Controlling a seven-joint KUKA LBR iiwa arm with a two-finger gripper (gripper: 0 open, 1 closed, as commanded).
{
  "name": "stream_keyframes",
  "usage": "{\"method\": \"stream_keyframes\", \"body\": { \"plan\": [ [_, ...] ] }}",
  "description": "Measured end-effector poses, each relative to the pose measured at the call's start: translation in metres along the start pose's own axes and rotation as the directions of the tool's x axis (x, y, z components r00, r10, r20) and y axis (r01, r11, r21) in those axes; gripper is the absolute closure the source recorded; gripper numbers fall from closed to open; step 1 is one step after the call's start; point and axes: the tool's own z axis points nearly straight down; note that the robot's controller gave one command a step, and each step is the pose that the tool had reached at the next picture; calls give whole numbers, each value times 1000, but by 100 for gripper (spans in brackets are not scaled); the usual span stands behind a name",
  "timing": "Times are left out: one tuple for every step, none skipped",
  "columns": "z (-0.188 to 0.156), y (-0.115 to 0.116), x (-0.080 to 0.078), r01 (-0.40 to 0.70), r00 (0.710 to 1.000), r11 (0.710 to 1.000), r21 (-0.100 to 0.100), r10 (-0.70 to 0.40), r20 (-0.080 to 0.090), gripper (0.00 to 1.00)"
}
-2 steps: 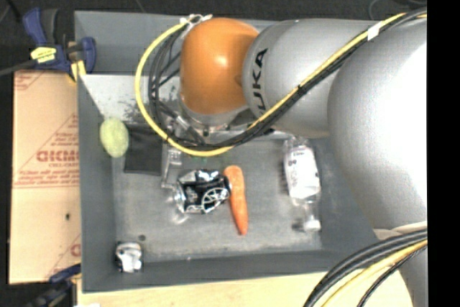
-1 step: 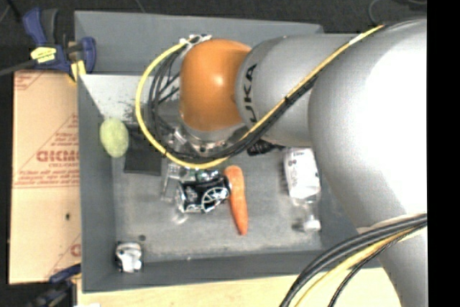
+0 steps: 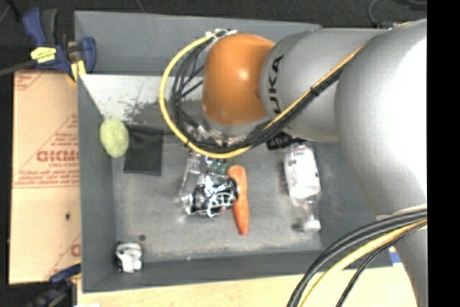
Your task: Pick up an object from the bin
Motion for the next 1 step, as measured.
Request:
{"method": "stream_keyframes", "body": {
  "plan": [
    [6, -27, 3, 105, 994, 994, -1, -105, 13, 0]
  ]
}}
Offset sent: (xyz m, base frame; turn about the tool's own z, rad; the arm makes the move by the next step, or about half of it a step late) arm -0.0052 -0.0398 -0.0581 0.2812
